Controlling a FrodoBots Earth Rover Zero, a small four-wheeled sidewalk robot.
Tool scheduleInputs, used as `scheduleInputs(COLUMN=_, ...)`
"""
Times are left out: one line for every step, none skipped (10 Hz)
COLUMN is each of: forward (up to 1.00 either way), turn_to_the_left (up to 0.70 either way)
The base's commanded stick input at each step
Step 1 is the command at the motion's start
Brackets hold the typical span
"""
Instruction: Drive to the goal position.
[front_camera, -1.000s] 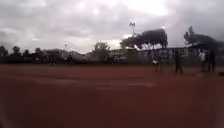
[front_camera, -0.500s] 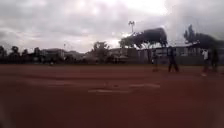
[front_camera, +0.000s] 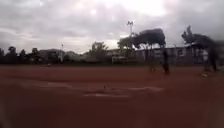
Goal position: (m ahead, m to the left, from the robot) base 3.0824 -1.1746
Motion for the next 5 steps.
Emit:
scheduleInputs(forward=0.7, turn_to_the_left=-0.35)
scheduleInputs(forward=0.7, turn_to_the_left=-0.35)
scheduleInputs(forward=0.7, turn_to_the_left=-0.35)
scheduleInputs(forward=0.7, turn_to_the_left=-0.35)
scheduleInputs(forward=0.7, turn_to_the_left=-0.35)
